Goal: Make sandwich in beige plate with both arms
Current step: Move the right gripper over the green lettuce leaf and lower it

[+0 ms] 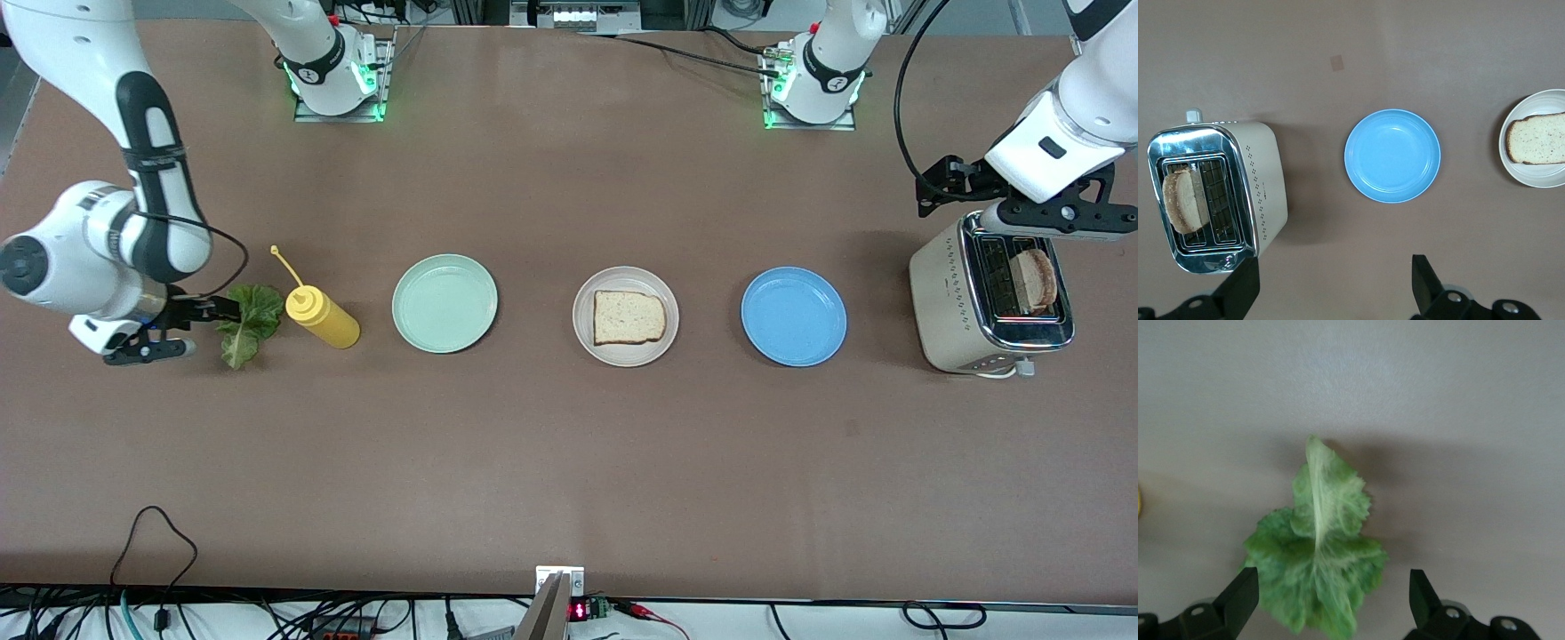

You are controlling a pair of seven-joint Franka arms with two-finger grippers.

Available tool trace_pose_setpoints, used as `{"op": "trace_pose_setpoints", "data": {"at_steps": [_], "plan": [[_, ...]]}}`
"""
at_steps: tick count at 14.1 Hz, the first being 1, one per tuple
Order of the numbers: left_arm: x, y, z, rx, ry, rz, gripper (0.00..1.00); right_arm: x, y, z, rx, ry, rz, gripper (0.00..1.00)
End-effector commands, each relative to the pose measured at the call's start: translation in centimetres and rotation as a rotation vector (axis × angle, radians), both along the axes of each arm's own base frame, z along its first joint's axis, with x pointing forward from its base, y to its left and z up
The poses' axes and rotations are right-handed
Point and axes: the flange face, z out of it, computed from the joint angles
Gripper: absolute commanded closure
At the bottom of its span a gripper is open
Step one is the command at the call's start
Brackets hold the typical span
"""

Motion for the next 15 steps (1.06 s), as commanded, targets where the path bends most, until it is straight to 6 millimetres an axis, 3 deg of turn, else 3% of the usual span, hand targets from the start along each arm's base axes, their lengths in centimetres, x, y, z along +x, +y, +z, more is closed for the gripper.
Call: {"op": "trace_pose_setpoints", "data": {"at_steps": [1,6,12,13,15], "plan": [[0.2,-0.1,0.6,-0.006,0.006,0.008,0.00,-0.2,1.8,-0.9,-0.003,-0.015,-0.061,0.00],[0.2,-0.1,0.6,-0.006,0.005,0.009,0.00,-0.6,1.4,-3.4,-0.029,-0.042,-0.067,0.00],[0.1,-0.2,0.6,-0.004,0.005,0.008,0.00,-1.5,0.8,-4.2,-0.028,-0.036,-0.085,0.00],[0.1,-0.2,0.6,-0.005,0.005,0.008,0.00,-1.5,0.8,-4.2,-0.027,-0.035,-0.083,0.07],[0.1,-0.2,0.6,-0.004,0.005,0.008,0.00,-1.5,0.8,-4.2,-0.027,-0.035,-0.078,0.36]]}}
